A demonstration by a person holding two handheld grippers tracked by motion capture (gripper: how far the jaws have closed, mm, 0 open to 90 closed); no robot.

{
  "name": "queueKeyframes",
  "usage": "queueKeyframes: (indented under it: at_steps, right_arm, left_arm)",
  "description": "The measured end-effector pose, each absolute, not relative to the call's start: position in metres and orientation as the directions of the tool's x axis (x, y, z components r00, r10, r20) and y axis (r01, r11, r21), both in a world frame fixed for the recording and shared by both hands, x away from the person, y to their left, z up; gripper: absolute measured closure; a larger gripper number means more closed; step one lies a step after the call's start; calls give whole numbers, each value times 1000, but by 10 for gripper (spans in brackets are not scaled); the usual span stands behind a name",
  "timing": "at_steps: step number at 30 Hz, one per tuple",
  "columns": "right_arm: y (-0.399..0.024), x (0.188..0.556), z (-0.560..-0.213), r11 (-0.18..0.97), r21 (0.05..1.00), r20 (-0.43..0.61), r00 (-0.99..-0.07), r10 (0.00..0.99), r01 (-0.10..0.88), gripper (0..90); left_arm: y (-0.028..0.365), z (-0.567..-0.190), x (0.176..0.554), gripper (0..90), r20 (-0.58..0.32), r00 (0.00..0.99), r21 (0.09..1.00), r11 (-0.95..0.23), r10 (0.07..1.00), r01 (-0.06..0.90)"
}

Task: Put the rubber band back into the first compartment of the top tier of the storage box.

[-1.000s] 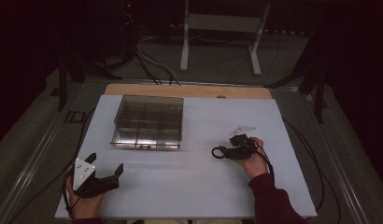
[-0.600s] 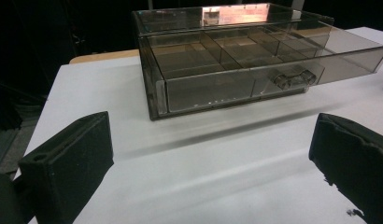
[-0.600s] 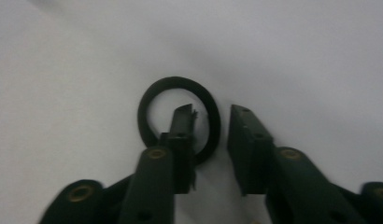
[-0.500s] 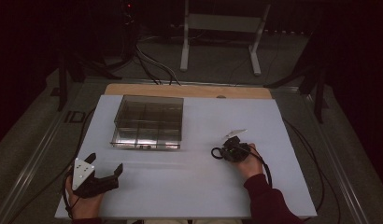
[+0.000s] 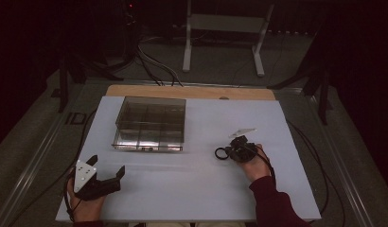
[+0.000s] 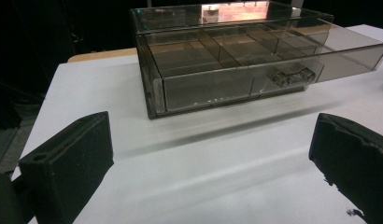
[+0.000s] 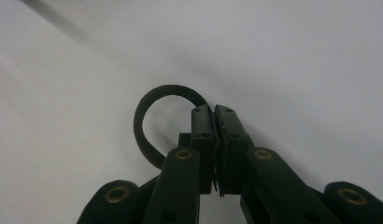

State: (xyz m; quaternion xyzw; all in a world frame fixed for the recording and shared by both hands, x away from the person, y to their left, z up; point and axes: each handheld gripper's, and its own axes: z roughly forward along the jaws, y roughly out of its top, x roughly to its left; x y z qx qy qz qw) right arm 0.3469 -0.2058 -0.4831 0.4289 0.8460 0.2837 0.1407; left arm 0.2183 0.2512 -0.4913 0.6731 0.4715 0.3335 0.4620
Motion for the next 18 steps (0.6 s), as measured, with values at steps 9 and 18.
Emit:
queueKeyframes:
  at_steps: [9,18]
  right_arm:
    - [-201,346,-459,441,645,28,-595,803,625,881]
    - [-194,351,-435,425,677,38,-605,795,601,881]
  left_arm:
    - [252,-492,219,6,15,335,935,-131,942,329]
    - [252,-492,219,6,15,335,935,-132,942,329]
